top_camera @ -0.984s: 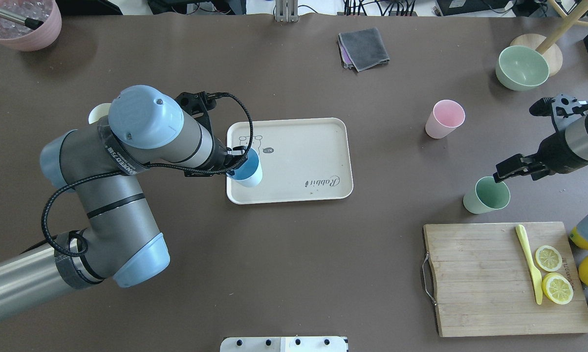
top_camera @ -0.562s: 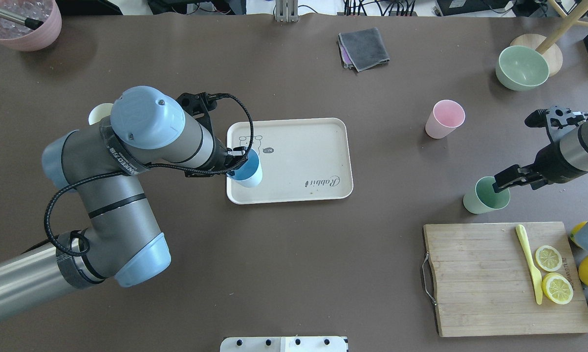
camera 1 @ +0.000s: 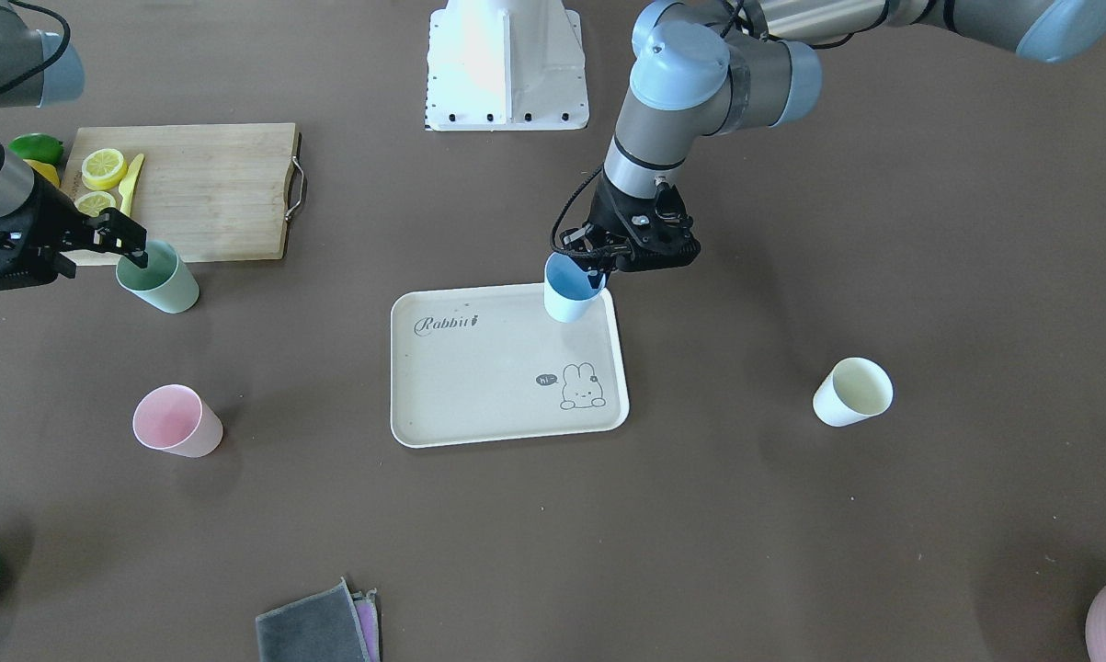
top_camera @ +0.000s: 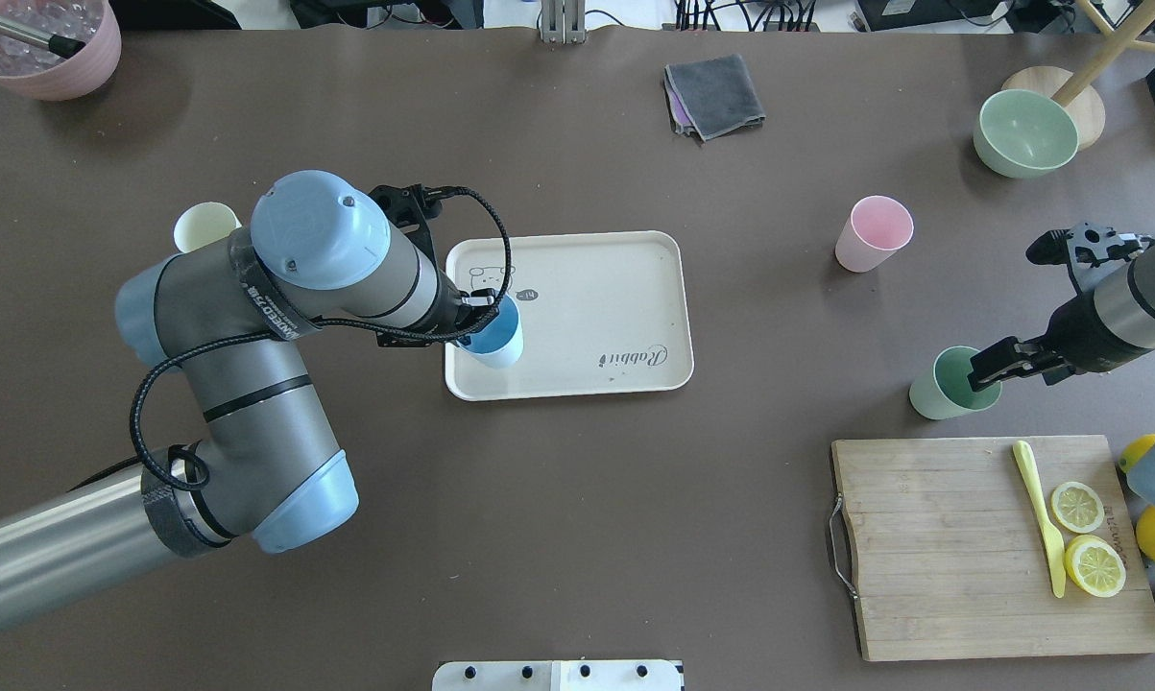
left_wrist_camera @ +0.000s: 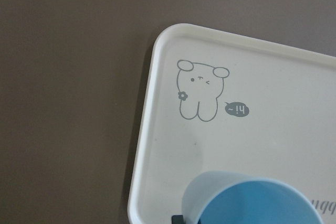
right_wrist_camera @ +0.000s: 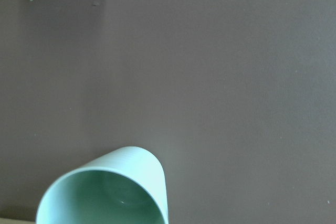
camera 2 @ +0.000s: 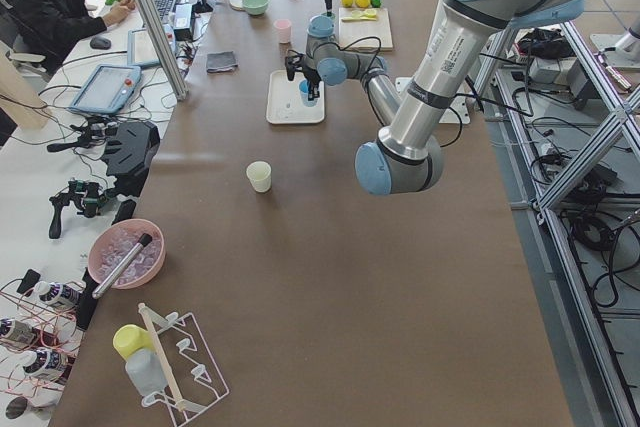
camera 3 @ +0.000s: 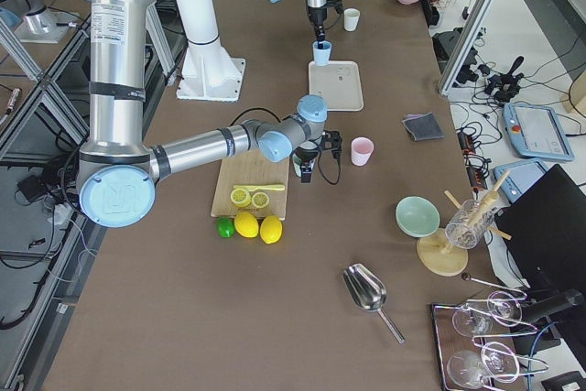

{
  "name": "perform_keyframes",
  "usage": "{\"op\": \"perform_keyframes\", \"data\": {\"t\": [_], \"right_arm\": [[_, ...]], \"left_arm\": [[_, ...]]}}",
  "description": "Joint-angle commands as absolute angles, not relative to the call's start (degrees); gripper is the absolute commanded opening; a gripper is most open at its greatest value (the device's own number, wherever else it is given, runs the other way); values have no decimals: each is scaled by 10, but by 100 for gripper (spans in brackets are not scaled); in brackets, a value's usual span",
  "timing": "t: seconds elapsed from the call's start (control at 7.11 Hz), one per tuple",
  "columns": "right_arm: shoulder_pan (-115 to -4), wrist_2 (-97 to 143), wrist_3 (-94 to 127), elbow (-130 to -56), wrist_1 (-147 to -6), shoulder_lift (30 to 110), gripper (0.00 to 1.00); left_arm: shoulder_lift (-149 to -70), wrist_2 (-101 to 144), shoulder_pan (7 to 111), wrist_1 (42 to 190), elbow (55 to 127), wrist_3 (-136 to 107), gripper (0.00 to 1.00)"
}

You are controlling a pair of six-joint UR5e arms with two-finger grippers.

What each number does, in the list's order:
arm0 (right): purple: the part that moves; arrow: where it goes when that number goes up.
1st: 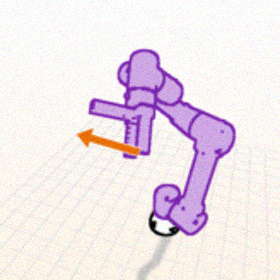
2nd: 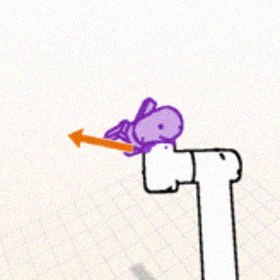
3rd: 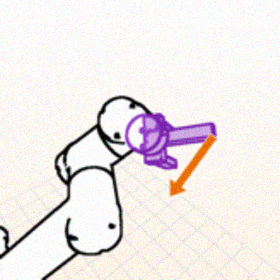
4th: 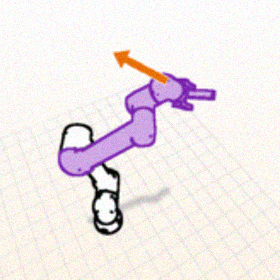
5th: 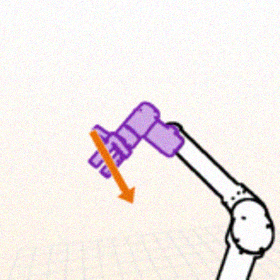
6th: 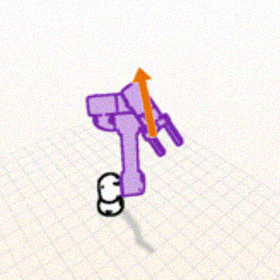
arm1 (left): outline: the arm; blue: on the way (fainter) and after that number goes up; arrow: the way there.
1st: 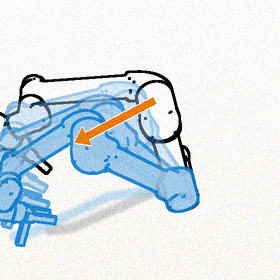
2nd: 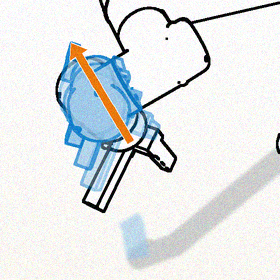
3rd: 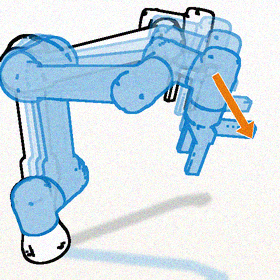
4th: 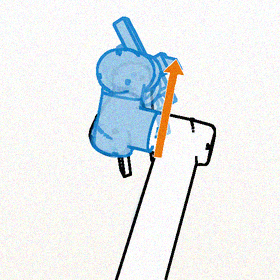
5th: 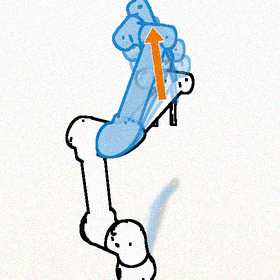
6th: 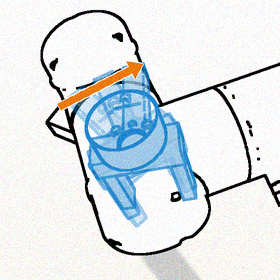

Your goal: Place all cups on tray

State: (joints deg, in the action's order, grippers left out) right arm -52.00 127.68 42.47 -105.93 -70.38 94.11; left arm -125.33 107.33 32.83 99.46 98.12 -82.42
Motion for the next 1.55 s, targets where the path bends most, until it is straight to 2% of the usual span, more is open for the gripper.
{"op": "perform_keyframes", "data": {"t": [0.0,0.84,0.98,1.12,1.27,1.41], "right_arm": [[-519,1278,425,-1058,-703,943,100],[-510,1275,425,-1042,-704,933,95],[-509,1272,425,-1042,-704,928,78],[-509,1272,425,-1041,-704,926,32],[-509,1272,425,-1041,-704,919,0],[-509,1272,425,-1042,-704,913,0]], "left_arm": [[-1264,1056,319,997,961,-824,0],[-1266,1048,318,998,950,-822,0],[-1266,1048,318,1003,942,-822,0],[-1266,1047,316,1023,933,-822,0],[-1266,1047,316,1027,930,-822,52],[-1266,1024,313,1027,931,-821,98]]}}
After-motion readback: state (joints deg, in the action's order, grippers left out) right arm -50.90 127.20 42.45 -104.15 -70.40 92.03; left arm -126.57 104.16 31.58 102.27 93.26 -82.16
